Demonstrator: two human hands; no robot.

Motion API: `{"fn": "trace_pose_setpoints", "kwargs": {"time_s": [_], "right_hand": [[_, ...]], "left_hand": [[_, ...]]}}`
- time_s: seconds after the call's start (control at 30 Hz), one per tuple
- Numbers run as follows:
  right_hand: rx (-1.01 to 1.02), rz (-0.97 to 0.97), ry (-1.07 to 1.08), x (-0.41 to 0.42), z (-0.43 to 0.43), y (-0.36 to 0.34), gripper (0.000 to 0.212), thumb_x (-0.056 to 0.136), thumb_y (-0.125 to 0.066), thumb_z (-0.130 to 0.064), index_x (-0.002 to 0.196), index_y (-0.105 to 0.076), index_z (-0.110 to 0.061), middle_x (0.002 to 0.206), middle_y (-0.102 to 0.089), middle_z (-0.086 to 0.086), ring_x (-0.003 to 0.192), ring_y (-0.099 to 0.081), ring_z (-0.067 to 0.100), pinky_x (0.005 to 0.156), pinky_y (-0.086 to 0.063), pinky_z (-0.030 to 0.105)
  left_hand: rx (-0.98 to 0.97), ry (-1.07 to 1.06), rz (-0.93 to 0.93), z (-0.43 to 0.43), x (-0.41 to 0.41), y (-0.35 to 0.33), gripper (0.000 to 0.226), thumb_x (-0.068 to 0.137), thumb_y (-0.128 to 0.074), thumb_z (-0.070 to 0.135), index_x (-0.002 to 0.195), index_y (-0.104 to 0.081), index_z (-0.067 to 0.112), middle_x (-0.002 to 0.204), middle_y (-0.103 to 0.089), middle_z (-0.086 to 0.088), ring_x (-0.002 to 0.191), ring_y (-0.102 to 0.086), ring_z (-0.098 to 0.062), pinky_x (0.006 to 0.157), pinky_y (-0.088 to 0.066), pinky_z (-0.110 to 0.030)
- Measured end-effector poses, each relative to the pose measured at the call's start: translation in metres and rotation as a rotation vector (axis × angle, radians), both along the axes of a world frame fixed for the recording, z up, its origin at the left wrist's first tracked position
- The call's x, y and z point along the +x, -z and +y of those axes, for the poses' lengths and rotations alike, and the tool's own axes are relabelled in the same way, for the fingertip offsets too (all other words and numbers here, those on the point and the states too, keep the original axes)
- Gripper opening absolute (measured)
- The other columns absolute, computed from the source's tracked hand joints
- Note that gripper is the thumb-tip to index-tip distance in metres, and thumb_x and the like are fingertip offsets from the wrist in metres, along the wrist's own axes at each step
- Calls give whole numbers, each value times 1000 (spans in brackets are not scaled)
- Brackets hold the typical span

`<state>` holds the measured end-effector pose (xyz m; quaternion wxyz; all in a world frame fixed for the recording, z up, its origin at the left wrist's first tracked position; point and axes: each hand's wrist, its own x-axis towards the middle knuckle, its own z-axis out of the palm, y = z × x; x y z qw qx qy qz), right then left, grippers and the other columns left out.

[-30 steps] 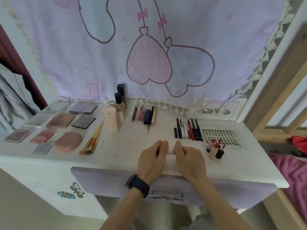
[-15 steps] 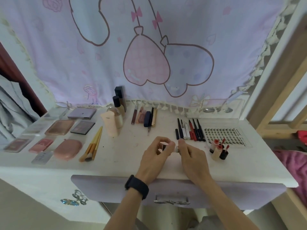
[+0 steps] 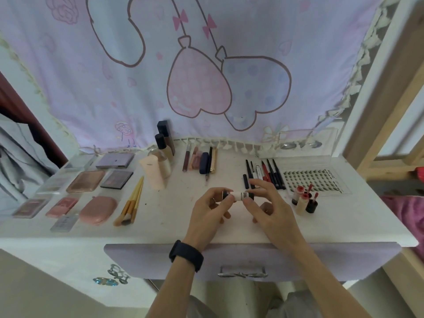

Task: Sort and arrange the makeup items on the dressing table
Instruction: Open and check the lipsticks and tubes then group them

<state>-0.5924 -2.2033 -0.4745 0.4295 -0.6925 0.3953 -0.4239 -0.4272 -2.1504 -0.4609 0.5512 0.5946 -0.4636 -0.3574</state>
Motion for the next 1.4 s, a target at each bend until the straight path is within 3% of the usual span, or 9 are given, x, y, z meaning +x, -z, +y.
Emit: {"fn": "trace_pose_setpoints", "kwargs": {"time_s": [0.13,0.27,0.37,0.53,0.67,0.77,0.97,1.17,1.4], "right_hand": [[67,22,13,-1,-3,-2,36,90,-53,-63,111,-63,-36,83,-76,-14,47,-56,4,47,-45,15],[65,14,-3,-2,-5,2,6,97,-62,-41,102,-64,-37,87,-74,-13,50,-57,12,51,-49,21],[78,-42,-30,-5,-6,2,29,93,-71,-20,110,-61,-42,106,-68,-23,58,-62,29,59,-54,23],[102,-6,21,-2,-6,-3,24,94,-57,-54,107,-62,-35,84,-75,-14,47,-56,5,48,-45,15],[73,-5,-12,-5,-8,2,2,99,-62,-33,99,-63,-34,87,-73,-13,50,-57,11,52,-48,19],[71,-30,-43,-9,-9,2,27,92,-72,-18,106,-61,-38,106,-68,-21,57,-65,21,60,-52,21],[108,8,6,-5,-10,0,21,93,-58,-55,104,-64,-38,86,-75,-14,50,-61,9,51,-46,15],[64,-64,-18,-8,-7,2,30,91,-73,-17,106,-62,-41,106,-69,-17,55,-63,23,59,-52,19],[63,24,1,-5,-7,0,12,95,-58,-50,100,-63,-41,84,-75,-15,50,-57,6,52,-47,17]], "left_hand": [[-4,2,16,-1,0,3,15,94,-66,25,109,-68,21,94,-75,2,67,-67,-9,60,-52,-20],[-4,14,22,-2,-1,4,15,95,-66,23,109,-68,21,93,-76,4,67,-68,-10,60,-53,-20],[2,16,34,-2,-2,4,16,95,-65,23,111,-67,19,94,-76,4,69,-68,-10,60,-53,-19],[1,12,44,-3,-2,5,15,94,-67,20,109,-69,20,94,-75,1,69,-70,-12,60,-54,-20],[9,11,36,-3,-1,5,14,93,-68,19,107,-69,24,92,-75,3,69,-70,-11,60,-54,-20],[9,-2,34,-3,-2,5,14,93,-68,20,106,-69,25,93,-74,2,69,-70,-10,60,-54,-20],[9,-5,49,-4,-2,5,15,94,-67,18,108,-68,19,89,-74,4,68,-69,-10,59,-54,-21],[16,-15,42,-4,-2,5,15,96,-64,20,110,-67,19,92,-75,3,68,-68,-10,60,-54,-22],[-3,-19,43,-3,-2,5,17,96,-63,20,112,-67,24,91,-75,5,67,-67,-10,60,-54,-24]]}}
